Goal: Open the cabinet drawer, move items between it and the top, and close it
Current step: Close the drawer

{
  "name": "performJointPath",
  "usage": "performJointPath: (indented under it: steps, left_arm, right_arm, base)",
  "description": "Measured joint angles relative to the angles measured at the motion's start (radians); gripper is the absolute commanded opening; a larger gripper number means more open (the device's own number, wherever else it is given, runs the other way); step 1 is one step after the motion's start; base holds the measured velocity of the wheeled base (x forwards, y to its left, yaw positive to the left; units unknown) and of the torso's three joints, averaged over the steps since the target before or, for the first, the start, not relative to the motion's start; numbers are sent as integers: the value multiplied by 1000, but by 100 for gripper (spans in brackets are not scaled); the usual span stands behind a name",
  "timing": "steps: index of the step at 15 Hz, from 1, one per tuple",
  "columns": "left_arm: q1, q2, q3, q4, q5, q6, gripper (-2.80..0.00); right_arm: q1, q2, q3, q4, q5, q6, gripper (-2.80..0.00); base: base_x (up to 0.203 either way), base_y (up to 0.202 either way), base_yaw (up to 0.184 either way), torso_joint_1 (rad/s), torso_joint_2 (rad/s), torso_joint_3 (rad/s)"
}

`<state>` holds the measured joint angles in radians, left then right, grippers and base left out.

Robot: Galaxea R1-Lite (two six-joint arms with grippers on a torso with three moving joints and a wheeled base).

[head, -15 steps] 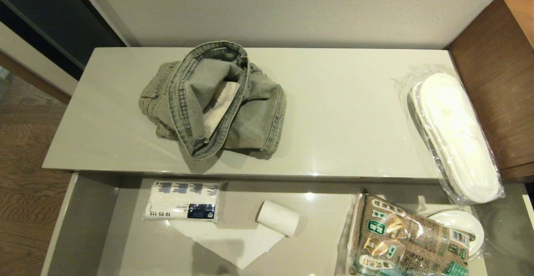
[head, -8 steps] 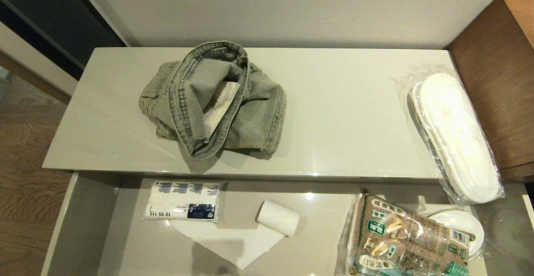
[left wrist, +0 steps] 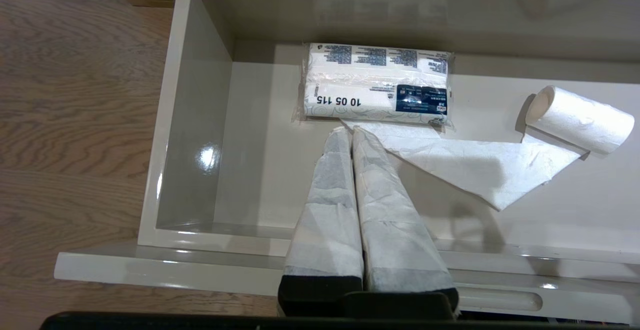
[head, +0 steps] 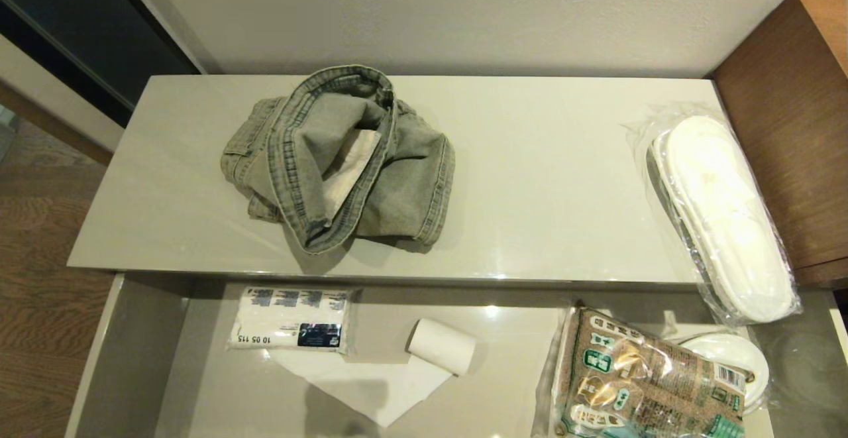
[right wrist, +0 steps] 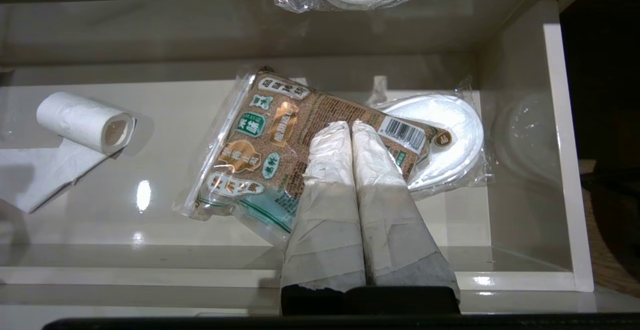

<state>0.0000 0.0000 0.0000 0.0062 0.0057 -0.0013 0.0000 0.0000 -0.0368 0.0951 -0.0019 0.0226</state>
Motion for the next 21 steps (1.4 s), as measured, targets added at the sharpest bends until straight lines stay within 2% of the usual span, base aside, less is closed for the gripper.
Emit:
performJointPath:
  steps: [11, 16, 21]
  left_arm:
    - [0, 0, 0, 0, 0, 0, -280]
    - [0, 0, 0, 0, 0, 0, -280]
    - [0, 0, 0, 0, 0, 0, -280]
  right_arm:
    - [0, 0, 2, -3, -13, 10, -280]
    - [0, 0, 2, -3, -14, 13, -280]
    - [0, 0, 2, -4, -15, 12, -280]
  base:
    - [0, 0, 0, 0, 0, 0]
    - [0, 0, 0, -153, -40, -213]
    - [0, 0, 0, -44, -22, -50]
